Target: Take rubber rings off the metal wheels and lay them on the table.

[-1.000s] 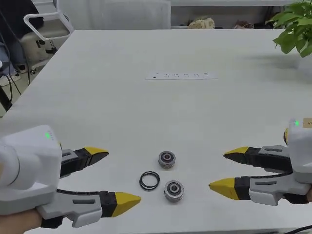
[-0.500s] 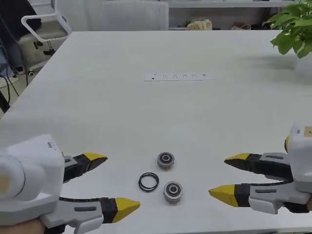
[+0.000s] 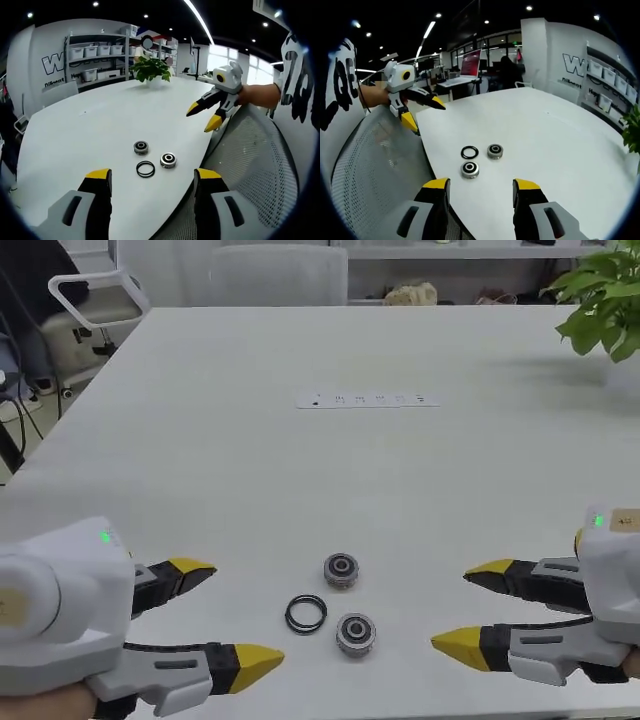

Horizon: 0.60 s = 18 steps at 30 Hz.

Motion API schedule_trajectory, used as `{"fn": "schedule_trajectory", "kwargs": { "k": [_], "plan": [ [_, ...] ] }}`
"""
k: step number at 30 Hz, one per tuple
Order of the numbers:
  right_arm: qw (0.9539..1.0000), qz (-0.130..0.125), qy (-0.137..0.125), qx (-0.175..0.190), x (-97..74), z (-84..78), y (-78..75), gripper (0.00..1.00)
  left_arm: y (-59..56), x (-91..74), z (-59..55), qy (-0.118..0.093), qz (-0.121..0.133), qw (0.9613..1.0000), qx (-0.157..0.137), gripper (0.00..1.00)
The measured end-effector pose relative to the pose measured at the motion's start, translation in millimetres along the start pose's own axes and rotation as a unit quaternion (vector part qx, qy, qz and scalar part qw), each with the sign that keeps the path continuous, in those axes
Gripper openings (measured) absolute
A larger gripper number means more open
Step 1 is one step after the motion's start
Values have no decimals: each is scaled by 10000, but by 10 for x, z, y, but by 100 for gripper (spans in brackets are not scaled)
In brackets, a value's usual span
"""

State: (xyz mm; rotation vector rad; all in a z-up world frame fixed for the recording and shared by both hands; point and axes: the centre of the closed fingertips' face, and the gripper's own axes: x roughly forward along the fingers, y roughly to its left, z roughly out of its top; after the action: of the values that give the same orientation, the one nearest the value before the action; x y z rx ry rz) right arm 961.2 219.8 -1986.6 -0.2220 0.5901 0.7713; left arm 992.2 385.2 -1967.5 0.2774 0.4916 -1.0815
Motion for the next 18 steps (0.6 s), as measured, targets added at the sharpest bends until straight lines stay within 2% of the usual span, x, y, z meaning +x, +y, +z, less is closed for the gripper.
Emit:
{"fn": "schedule_trajectory", "kwargs": {
  "k": [3, 13, 18],
  "plan": [
    [9999, 4, 100, -94, 11, -36, 0, 49, -1, 1, -7, 32, 18, 10000, 56, 65],
    [10000, -15, 44, 69, -1, -46, -60, 49, 24, 4, -24, 56, 41, 10000, 11, 65],
    [10000, -32, 82, 27, 2, -59, -54, 49, 23, 9, -40, 95, 32, 9999, 26, 65]
  ]
}}
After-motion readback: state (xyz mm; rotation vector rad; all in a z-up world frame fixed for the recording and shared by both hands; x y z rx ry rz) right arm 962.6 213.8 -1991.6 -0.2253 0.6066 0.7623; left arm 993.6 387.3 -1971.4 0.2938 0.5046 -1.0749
